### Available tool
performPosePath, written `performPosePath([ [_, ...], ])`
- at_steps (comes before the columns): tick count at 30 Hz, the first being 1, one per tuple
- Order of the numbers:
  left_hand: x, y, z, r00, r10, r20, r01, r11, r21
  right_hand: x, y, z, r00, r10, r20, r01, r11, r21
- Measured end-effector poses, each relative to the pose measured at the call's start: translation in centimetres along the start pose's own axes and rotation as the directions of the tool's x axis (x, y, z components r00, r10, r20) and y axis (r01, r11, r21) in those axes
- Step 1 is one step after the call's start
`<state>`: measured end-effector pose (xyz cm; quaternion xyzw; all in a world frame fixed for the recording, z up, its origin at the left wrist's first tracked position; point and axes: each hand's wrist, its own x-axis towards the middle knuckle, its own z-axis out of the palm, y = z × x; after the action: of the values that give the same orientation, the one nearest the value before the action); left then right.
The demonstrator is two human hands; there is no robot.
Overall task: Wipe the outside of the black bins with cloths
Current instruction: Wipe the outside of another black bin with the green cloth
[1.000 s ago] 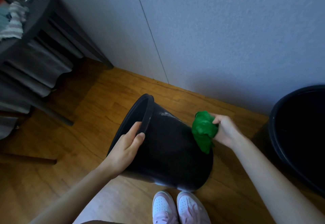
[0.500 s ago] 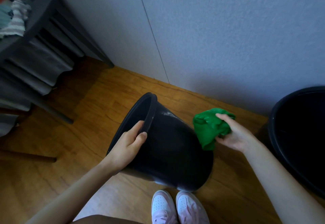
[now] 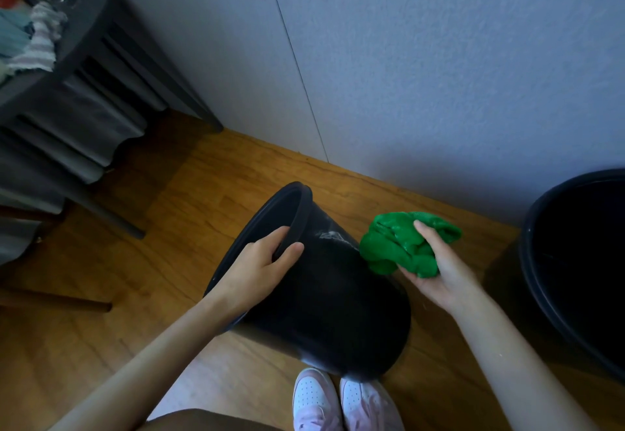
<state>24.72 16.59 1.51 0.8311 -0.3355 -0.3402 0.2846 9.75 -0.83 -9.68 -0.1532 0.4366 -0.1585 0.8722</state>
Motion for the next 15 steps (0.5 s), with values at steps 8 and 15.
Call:
performPosePath([
  [8, 0.0, -0.3, 0.1, 0.999, 0.036, -0.029, -0.035, 0.999, 0.034, -0.6, 0.5, 1.8, 0.998, 0.045, -0.038, -0.045, 0.999, 0.005],
  [15, -0.2, 0.1, 0.1, 0.998, 0.062, -0.029, -0.062, 0.998, 0.02, -0.5, -0.6, 1.5, 0.966, -0.185, -0.178, 0.176, 0.982, -0.069],
])
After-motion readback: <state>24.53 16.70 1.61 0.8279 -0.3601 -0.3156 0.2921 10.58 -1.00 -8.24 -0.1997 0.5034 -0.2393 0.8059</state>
